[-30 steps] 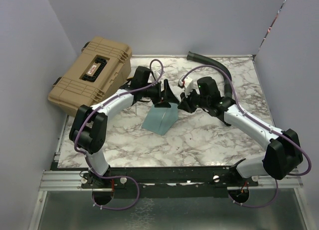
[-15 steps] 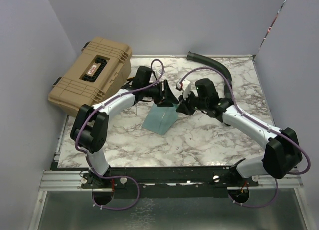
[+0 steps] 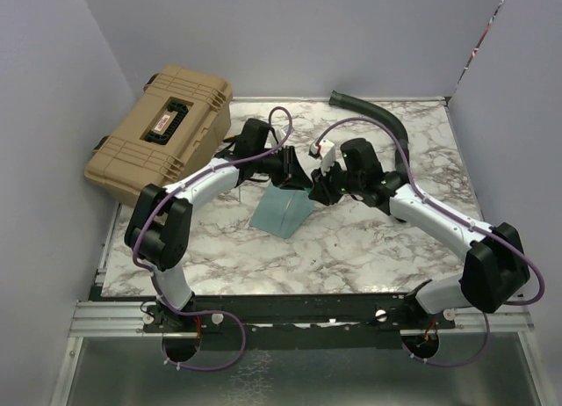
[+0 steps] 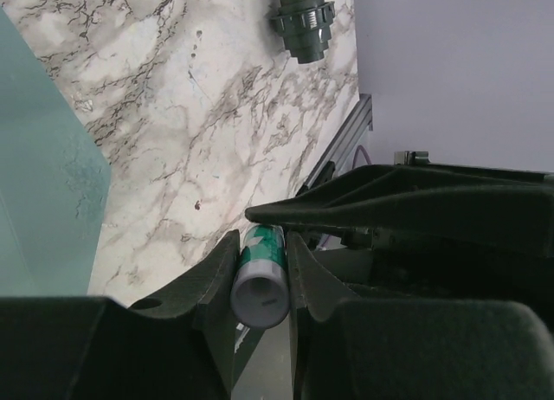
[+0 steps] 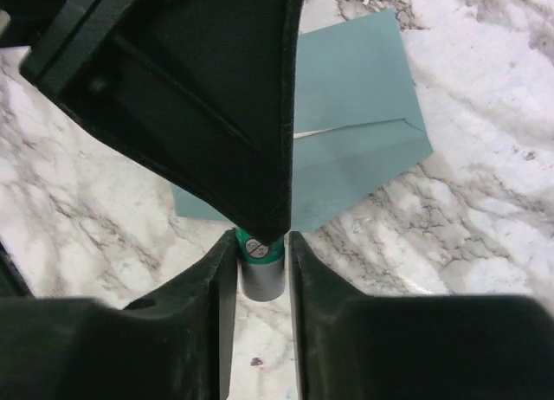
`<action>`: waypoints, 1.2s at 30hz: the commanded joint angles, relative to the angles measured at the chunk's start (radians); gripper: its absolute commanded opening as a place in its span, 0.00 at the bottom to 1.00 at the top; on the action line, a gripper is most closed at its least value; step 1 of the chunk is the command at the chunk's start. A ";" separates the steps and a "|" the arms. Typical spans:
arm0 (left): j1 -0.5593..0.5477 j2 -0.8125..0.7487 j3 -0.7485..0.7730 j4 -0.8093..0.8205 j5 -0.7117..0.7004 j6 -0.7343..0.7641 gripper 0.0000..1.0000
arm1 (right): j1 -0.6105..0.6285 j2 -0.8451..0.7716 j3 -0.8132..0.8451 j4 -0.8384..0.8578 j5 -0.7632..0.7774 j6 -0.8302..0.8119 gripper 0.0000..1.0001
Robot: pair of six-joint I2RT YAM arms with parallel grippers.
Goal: Place the letter into the envelope and seal it
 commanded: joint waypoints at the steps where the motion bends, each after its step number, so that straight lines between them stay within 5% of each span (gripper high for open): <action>1: 0.016 -0.012 0.017 -0.008 -0.014 -0.013 0.00 | 0.004 -0.003 0.044 0.000 0.042 0.124 0.43; 3: 0.033 -0.015 0.034 -0.008 -0.027 -0.029 0.00 | 0.003 -0.033 0.024 0.031 0.025 0.196 0.57; 10: 0.090 -0.053 0.103 -0.004 -0.033 -0.155 0.00 | -0.117 -0.176 -0.050 0.233 -0.036 0.563 0.80; 20: 0.120 -0.105 0.134 0.191 0.011 -0.464 0.00 | -0.201 -0.086 -0.052 0.589 -0.319 1.151 0.75; 27: 0.128 -0.122 -0.035 0.662 0.025 -0.842 0.00 | -0.200 -0.084 -0.023 0.556 -0.309 1.174 0.72; 36: 0.128 -0.134 -0.050 0.671 0.032 -0.837 0.00 | -0.201 -0.058 -0.039 0.660 -0.298 1.264 0.66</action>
